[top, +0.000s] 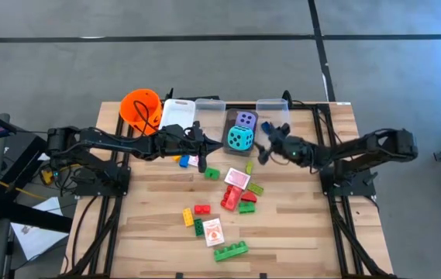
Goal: Pick & Place Toys
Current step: Put the bottom small light green game piece into the right transparent bin
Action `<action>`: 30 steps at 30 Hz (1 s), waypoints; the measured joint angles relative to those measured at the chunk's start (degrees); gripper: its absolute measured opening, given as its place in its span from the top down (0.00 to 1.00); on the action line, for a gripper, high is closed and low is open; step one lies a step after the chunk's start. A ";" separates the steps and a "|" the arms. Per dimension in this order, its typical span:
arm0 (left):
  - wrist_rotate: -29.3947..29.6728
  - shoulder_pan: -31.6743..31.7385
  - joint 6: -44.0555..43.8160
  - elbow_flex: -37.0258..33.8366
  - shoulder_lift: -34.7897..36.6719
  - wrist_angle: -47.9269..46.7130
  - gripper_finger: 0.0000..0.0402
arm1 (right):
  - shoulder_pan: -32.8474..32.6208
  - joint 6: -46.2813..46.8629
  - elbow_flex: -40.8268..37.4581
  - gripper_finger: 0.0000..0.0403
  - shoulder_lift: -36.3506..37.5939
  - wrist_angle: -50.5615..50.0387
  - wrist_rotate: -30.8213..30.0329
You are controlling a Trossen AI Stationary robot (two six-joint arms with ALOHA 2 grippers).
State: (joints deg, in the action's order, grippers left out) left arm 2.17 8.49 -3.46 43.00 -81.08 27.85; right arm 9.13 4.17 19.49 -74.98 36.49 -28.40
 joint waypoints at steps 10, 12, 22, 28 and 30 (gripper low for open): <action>-0.01 0.00 0.00 0.00 0.00 -0.02 1.00 | -12.32 12.18 -0.02 0.23 0.00 -7.56 1.51; -0.02 0.00 0.00 0.00 0.00 -0.02 1.00 | -13.42 14.82 -0.02 0.23 0.00 -7.35 1.31; -0.02 -0.31 -0.71 0.00 0.00 -0.01 1.00 | -14.44 14.78 -0.04 0.23 -1.96 -8.97 1.38; -0.02 -0.81 -1.68 0.00 0.00 -0.02 1.00 | -20.27 15.67 -0.04 0.23 -7.34 -7.10 1.32; -0.02 -0.79 -1.69 0.00 0.00 -0.01 1.00 | -22.75 17.08 -0.04 0.23 -9.01 -6.95 -0.13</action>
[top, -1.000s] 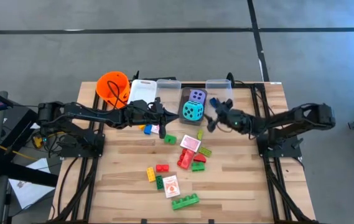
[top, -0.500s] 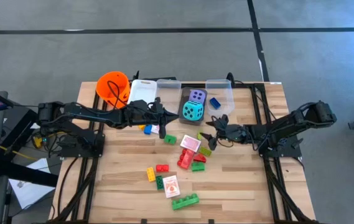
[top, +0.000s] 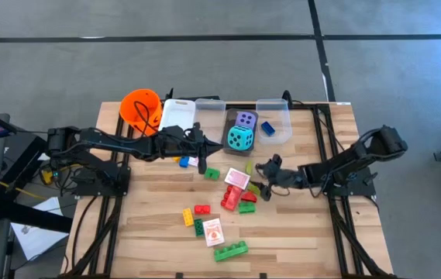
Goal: Pick & Place Toys
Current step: Put the bottom small light green game piece into the right transparent bin
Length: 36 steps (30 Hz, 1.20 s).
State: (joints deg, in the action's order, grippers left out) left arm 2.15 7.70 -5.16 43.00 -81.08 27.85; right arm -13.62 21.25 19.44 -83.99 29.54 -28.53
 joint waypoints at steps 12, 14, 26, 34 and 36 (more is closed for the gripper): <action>0.00 0.04 0.26 0.00 0.00 0.04 1.00 | -12.68 5.69 -1.06 0.23 -2.64 -0.81 -13.26; 0.00 0.07 0.45 0.00 0.00 0.32 1.00 | -13.89 8.81 -2.28 0.23 -2.64 -0.88 -14.94; 0.00 0.09 2.53 0.00 0.02 7.77 1.00 | -20.02 18.59 -7.54 0.23 -2.64 3.19 -21.68; 0.01 0.09 3.74 0.00 0.02 7.81 1.00 | -22.45 17.28 -7.52 0.23 -2.64 3.04 -20.67; 0.00 0.09 3.71 0.00 0.02 7.81 1.00 | -22.30 16.51 -7.53 0.23 -2.64 3.04 -18.74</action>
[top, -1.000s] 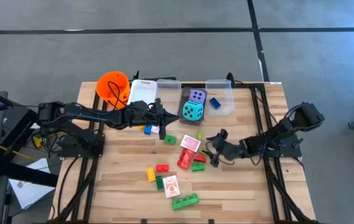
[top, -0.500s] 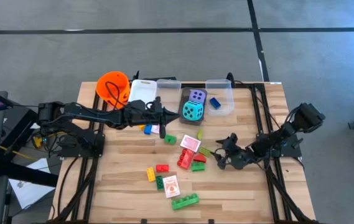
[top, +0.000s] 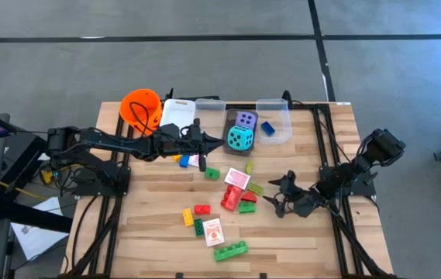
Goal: Pick & Place Toys
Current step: Put the bottom small light green game piece into the right transparent bin
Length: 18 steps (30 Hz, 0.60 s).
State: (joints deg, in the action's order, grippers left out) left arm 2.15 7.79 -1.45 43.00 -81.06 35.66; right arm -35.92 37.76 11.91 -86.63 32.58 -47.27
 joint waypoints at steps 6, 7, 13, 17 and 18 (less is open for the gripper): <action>0.00 0.00 0.00 0.00 0.00 -0.02 1.00 | 0.04 -0.70 0.01 0.23 -1.49 -0.20 5.15; 0.00 0.00 0.00 0.00 0.00 -0.02 1.00 | 0.04 -0.71 -0.01 0.23 -2.33 0.08 5.26; 0.00 0.00 -0.02 0.00 0.00 -0.06 1.00 | 0.79 0.04 2.91 0.23 -11.56 2.54 2.20; 0.00 0.00 -0.02 0.00 0.00 -0.09 1.00 | 2.53 -2.17 5.86 0.23 -17.03 6.55 0.90; 0.00 0.00 -0.02 0.00 0.00 -0.09 1.00 | 2.91 -3.09 6.53 0.23 -18.10 7.60 0.86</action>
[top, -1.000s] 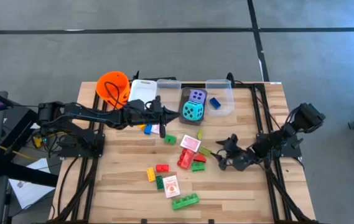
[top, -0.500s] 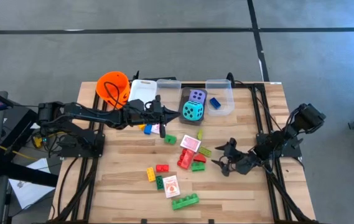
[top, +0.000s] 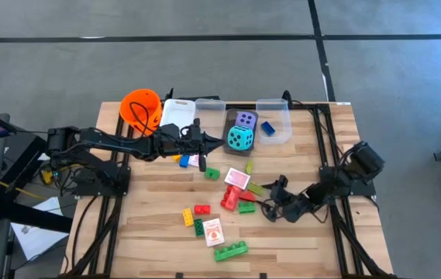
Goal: Pick & Place Toys
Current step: Put the bottom small light green game piece into the right transparent bin
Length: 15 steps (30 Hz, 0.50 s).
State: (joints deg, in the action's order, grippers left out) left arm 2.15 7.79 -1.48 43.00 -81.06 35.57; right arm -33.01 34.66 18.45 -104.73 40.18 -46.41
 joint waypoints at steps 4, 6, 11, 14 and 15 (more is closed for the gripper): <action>0.00 0.00 0.00 0.00 0.00 0.02 1.00 | 2.16 -1.72 2.40 0.23 -2.57 1.48 0.38; 0.00 0.00 0.00 0.00 0.00 -0.01 1.00 | 3.26 -1.71 2.85 0.23 -3.10 1.53 1.03; 0.00 0.00 -0.02 0.00 0.00 -0.03 1.00 | 4.77 -1.57 2.88 0.25 -3.10 1.45 1.86; 0.00 0.00 -0.02 0.00 0.00 -0.07 1.00 | 5.24 -1.68 2.88 0.30 -3.11 1.47 2.14; 0.01 0.00 -0.02 0.00 0.00 -0.04 1.00 | 5.31 -1.69 2.88 0.33 -3.13 1.48 2.16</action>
State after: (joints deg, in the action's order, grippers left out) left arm 2.16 7.79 -1.50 43.00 -81.06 35.53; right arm -27.69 32.97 21.32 -107.86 41.66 -44.25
